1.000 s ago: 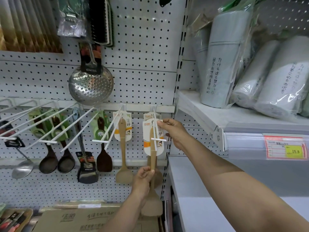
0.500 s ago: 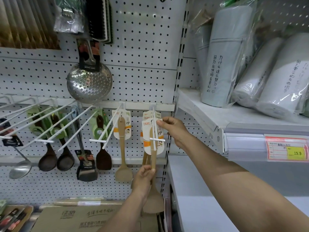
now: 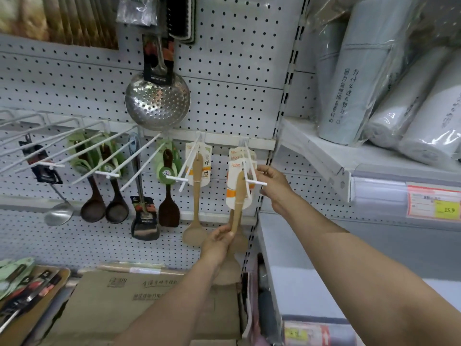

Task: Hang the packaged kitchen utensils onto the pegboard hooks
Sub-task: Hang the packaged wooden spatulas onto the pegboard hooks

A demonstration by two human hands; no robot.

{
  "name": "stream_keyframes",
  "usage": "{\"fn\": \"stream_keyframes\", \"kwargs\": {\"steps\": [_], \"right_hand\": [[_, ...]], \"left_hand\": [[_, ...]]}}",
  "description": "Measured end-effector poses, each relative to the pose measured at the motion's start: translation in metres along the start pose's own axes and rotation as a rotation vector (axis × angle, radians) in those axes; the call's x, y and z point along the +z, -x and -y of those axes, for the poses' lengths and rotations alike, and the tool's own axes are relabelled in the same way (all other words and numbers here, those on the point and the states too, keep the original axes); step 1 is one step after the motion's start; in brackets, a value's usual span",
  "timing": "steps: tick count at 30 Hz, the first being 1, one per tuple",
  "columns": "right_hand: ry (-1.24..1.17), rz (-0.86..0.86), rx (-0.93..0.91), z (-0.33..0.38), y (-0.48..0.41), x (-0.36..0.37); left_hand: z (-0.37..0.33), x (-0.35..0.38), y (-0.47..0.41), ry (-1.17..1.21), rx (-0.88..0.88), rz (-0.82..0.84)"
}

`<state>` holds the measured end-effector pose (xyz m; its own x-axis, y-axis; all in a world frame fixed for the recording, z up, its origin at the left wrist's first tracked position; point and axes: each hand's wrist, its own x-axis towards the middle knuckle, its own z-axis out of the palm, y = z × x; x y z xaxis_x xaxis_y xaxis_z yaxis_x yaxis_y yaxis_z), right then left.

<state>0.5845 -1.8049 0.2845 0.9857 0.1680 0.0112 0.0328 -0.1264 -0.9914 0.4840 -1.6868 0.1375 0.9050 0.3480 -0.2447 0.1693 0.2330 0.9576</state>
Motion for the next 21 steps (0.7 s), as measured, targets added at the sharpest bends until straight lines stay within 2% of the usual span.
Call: {"fn": "stream_keyframes", "kwargs": {"steps": [4, 9, 15, 21], "right_hand": [[0.152, -0.092, 0.035, -0.007, 0.039, 0.013], [0.587, 0.076, 0.046, -0.005, 0.105, 0.072], [1.036, 0.310, -0.263, 0.037, 0.203, 0.206], [1.166, 0.392, -0.568, 0.081, 0.291, 0.343]], "left_hand": [[-0.013, -0.032, 0.028, -0.071, 0.091, -0.010], [-0.043, -0.108, 0.078, -0.231, 0.183, -0.083], [-0.093, -0.259, 0.160, -0.584, 0.272, -0.292], [-0.142, -0.424, 0.252, -0.912, 0.328, -0.552]]}}
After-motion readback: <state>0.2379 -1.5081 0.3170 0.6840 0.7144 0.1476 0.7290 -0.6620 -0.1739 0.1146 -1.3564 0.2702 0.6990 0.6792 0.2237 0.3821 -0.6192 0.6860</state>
